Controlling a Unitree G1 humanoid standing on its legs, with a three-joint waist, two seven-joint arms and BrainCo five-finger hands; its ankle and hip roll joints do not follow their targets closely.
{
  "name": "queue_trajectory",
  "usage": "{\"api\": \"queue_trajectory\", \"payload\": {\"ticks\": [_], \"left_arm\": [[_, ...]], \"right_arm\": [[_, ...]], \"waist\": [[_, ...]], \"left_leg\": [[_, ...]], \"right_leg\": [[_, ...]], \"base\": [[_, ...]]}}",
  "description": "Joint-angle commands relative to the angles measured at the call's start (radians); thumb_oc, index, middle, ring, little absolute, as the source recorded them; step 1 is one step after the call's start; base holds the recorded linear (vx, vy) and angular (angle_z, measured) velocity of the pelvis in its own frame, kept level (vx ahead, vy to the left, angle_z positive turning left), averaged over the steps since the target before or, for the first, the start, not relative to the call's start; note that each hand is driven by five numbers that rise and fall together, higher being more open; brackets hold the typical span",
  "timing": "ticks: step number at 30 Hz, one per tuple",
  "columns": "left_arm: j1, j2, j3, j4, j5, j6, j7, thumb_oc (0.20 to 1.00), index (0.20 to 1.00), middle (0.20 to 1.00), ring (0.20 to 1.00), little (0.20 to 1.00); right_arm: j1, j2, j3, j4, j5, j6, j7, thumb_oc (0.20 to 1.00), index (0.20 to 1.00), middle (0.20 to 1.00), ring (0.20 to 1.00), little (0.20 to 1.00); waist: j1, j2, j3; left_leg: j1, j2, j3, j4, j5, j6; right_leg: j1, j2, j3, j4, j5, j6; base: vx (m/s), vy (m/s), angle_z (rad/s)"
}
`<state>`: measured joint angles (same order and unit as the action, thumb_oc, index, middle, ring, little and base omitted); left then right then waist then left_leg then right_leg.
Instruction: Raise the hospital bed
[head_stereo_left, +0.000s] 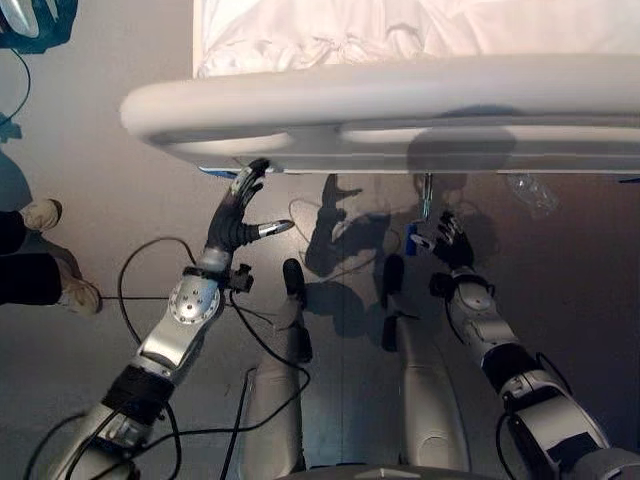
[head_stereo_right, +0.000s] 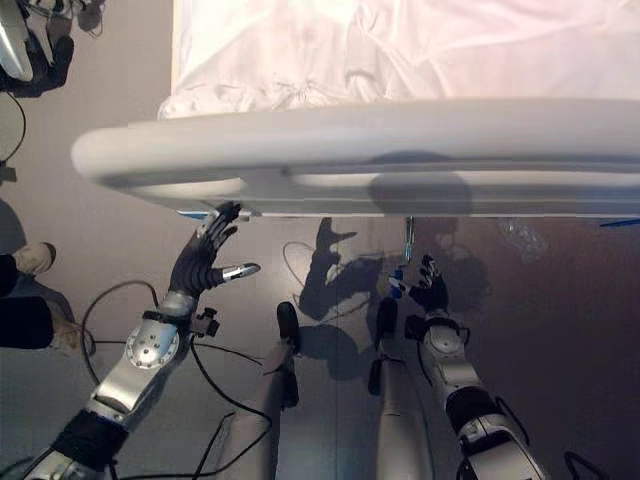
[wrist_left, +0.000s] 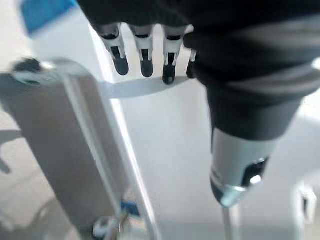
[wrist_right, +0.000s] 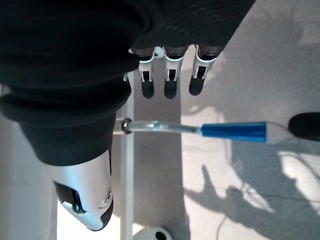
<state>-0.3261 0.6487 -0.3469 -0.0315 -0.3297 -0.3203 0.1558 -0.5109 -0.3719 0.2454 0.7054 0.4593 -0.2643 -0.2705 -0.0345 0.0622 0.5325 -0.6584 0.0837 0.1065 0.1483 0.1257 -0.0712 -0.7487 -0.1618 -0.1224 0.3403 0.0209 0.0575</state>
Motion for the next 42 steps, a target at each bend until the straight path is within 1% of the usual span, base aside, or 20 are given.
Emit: {"api": "queue_trajectory", "payload": {"ticks": [1,3,14,18,19,20,21,22,23,25,27,28,29,30,32,33,34,37,39,42], "left_arm": [[-0.008,0.080,-0.055,-0.135,-0.013,-0.047,-0.059,1.000,1.000,1.000,1.000,1.000],[-0.052,0.147,-0.110,-0.154,-0.027,-0.035,-0.094,1.000,1.000,1.000,1.000,1.000],[-0.245,0.263,-0.254,-0.186,-0.112,-0.016,-0.123,1.000,1.000,1.000,1.000,1.000],[-0.322,0.298,-0.297,-0.218,-0.142,-0.017,-0.124,1.000,1.000,1.000,1.000,1.000],[-0.328,0.297,-0.308,-0.220,-0.146,-0.016,-0.124,1.000,1.000,1.000,1.000,1.000],[-0.335,0.299,-0.305,-0.220,-0.146,-0.016,-0.124,1.000,1.000,1.000,1.000,1.000],[-0.346,0.293,-0.317,-0.231,-0.157,-0.015,-0.124,1.000,1.000,1.000,1.000,1.000],[-0.354,0.296,-0.314,-0.238,-0.162,-0.016,-0.122,1.000,1.000,1.000,1.000,1.000],[-0.355,0.295,-0.320,-0.242,-0.166,-0.017,-0.121,1.000,1.000,1.000,1.000,1.000],[-0.363,0.297,-0.316,-0.242,-0.165,-0.017,-0.121,1.000,1.000,1.000,1.000,1.000],[-0.380,0.276,-0.332,-0.246,-0.188,-0.019,-0.121,1.000,1.000,1.000,1.000,1.000],[-0.388,0.278,-0.328,-0.252,-0.189,-0.020,-0.122,1.000,1.000,1.000,1.000,1.000],[-0.384,0.275,-0.331,-0.253,-0.189,-0.020,-0.120,1.000,1.000,1.000,1.000,1.000],[-0.393,0.276,-0.326,-0.259,-0.189,-0.021,-0.121,1.000,1.000,1.000,1.000,1.000],[-0.395,0.263,-0.335,-0.264,-0.193,-0.024,-0.119,1.000,1.000,1.000,1.000,1.000],[-0.402,0.265,-0.330,-0.265,-0.192,-0.024,-0.119,1.000,1.000,1.000,1.000,1.000],[-0.397,0.249,-0.332,-0.268,-0.195,-0.025,-0.119,1.000,1.000,1.000,1.000,1.000],[-0.394,0.240,-0.322,-0.277,-0.198,-0.024,-0.123,1.000,1.000,1.000,1.000,1.000],[-0.379,0.233,-0.326,-0.280,-0.198,-0.022,-0.131,1.000,1.000,1.000,1.000,1.000],[-0.383,0.228,-0.325,-0.282,-0.190,-0.021,-0.134,1.000,1.000,1.000,1.000,1.000]], "right_arm": [[0.012,-0.036,0.031,-0.057,0.037,-0.034,0.002,1.000,1.000,1.000,1.000,1.000],[0.002,-0.044,0.051,-0.072,0.032,-0.026,0.010,1.000,1.000,1.000,1.000,1.000],[-0.061,-0.061,0.123,-0.046,0.190,0.000,0.076,1.000,1.000,1.000,1.000,1.000],[-0.146,-0.047,0.159,0.119,0.226,0.032,0.084,1.000,1.000,1.000,1.000,1.000],[-0.156,-0.043,0.167,0.148,0.233,0.039,0.086,1.000,1.000,1.000,1.000,1.000],[-0.166,-0.045,0.165,0.148,0.233,0.038,0.087,1.000,1.000,1.000,1.000,1.000],[-0.192,-0.041,0.172,0.215,0.249,0.052,0.098,1.000,1.000,1.000,1.000,1.000],[-0.220,-0.045,0.176,0.244,0.249,0.058,0.100,1.000,1.000,1.000,1.000,1.000],[-0.234,-0.042,0.183,0.279,0.248,0.066,0.101,1.000,1.000,1.000,1.000,1.000],[-0.245,-0.044,0.182,0.280,0.248,0.064,0.102,1.000,1.000,1.000,1.000,1.000],[-0.329,-0.033,0.185,0.406,0.255,0.080,0.105,1.000,1.000,1.000,1.000,1.000],[-0.350,-0.034,0.186,0.418,0.257,0.083,0.105,1.000,1.000,1.000,1.000,1.000],[-0.356,-0.035,0.186,0.442,0.257,0.086,0.110,1.000,1.000,1.000,1.000,1.000],[-0.381,-0.040,0.186,0.454,0.257,0.089,0.110,1.000,1.000,1.000,1.000,1.000],[-0.407,-0.043,0.187,0.493,0.252,0.097,0.112,1.000,1.000,1.000,1.000,1.000],[-0.416,-0.045,0.186,0.491,0.252,0.096,0.112,1.000,1.000,1.000,1.000,1.000],[-0.431,-0.047,0.185,0.525,0.236,0.103,0.112,1.000,1.000,1.000,1.000,1.000],[-0.466,-0.058,0.181,0.543,0.216,0.107,0.107,1.000,1.000,1.000,1.000,1.000],[-0.456,-0.058,0.177,0.552,0.212,0.109,0.110,1.000,1.000,1.000,1.000,1.000],[-0.483,-0.067,0.172,0.568,0.200,0.111,0.113,1.000,1.000,1.000,1.000,1.000]], "waist": [[-0.001,0.001,-0.012],[-0.005,0.001,-0.012],[-0.009,-0.002,-0.012],[-0.004,0.003,-0.012],[-0.001,0.004,-0.012],[-0.002,0.004,-0.012],[0.002,0.006,-0.012],[0.003,0.007,-0.012],[0.005,0.009,-0.012],[0.004,0.008,-0.012],[0.014,0.016,-0.012],[0.015,0.017,-0.012],[0.018,0.020,-0.012],[0.021,0.022,-0.012],[0.028,0.028,-0.012],[0.026,0.028,-0.012],[0.035,0.035,-0.012],[0.041,0.041,-0.012],[0.047,0.046,-0.012],[0.052,0.053,-0.012]], "left_leg": [[-0.071,-0.015,-0.030,0.108,-0.058,-0.008],[-0.105,-0.014,-0.029,0.121,-0.060,-0.007],[-0.218,-0.016,-0.038,0.165,-0.061,-0.010],[-0.247,-0.015,-0.040,0.168,-0.059,-0.011],[-0.228,-0.013,-0.046,0.176,-0.091,-0.018],[-0.253,-0.014,-0.040,0.171,-0.060,-0.011],[-0.236,-0.015,-0.047,0.176,-0.091,-0.018],[-0.262,-0.016,-0.041,0.169,-0.059,-0.011],[-0.242,-0.015,-0.048,0.176,-0.090,-0.018],[-0.268,-0.015,-0.042,0.171,-0.059,-0.011],[-0.252,-0.015,-0.047,0.173,-0.089,-0.017],[-0.280,-0.017,-0.042,0.167,-0.058,-0.009],[-0.259,-0.018,-0.051,0.174,-0.089,-0.015],[-0.284,-0.020,-0.044,0.167,-0.058,-0.008],[-0.263,-0.022,-0.052,0.168,-0.088,-0.013],[-0.289,-0.022,-0.046,0.163,-0.057,-0.007],[-0.269,-0.025,-0.054,0.166,-0.088,-0.012],[-0.301,-0.028,-0.051,0.158,-0.055,-0.003],[-0.269,-0.029,-0.058,0.161,-0.087,-0.008],[-0.294,-0.033,-0.051,0.150,-0.054,0.000]], "right_leg": [[-0.026,-0.015,0.003,-0.024,0.048,0.073],[-0.060,-0.019,0.004,-0.012,0.050,0.073],[-0.160,-0.027,-0.002,0.026,0.052,0.075],[-0.187,-0.027,-0.007,0.030,0.052,0.074],[-0.170,-0.025,-0.003,0.042,0.021,0.083],[-0.193,-0.026,-0.007,0.031,0.051,0.074],[-0.178,-0.024,-0.004,0.043,0.021,0.083],[-0.203,-0.025,-0.008,0.032,0.050,0.074],[-0.185,-0.024,-0.004,0.045,0.020,0.083],[-0.209,-0.025,-0.009,0.034,0.050,0.074],[-0.196,-0.023,-0.006,0.045,0.017,0.083],[-0.221,-0.024,-0.010,0.033,0.046,0.074],[-0.204,-0.023,-0.005,0.047,0.016,0.083],[-0.229,-0.024,-0.010,0.037,0.046,0.075],[-0.209,-0.023,-0.006,0.045,0.017,0.084],[-0.232,-0.025,-0.011,0.034,0.047,0.075],[-0.214,-0.025,-0.008,0.045,0.017,0.084],[-0.241,-0.029,-0.014,0.031,0.046,0.075],[-0.214,-0.029,-0.008,0.041,0.015,0.084],[-0.237,-0.031,-0.014,0.029,0.045,0.075]], "base": [[0.00,0.000,0.00],[0.00,0.000,0.00],[-0.01,-0.002,0.03],[0.02,0.002,0.00],[0.00,0.000,0.00],[0.07,0.003,0.04],[-0.05,-0.002,0.05],[0.08,-0.005,0.05],[0.00,0.000,0.00],[-0.03,0.002,0.00],[0.00,0.000,0.00],[0.08,-0.001,0.00],[-0.04,0.004,0.00],[0.00,0.000,0.00],[0.00,0.000,0.00],[0.07,0.014,0.01],[-0.05,0.009,0.03],[0.00,0.005,0.07],[0.04,0.007,0.02],[-0.01,0.007,0.01]]}}
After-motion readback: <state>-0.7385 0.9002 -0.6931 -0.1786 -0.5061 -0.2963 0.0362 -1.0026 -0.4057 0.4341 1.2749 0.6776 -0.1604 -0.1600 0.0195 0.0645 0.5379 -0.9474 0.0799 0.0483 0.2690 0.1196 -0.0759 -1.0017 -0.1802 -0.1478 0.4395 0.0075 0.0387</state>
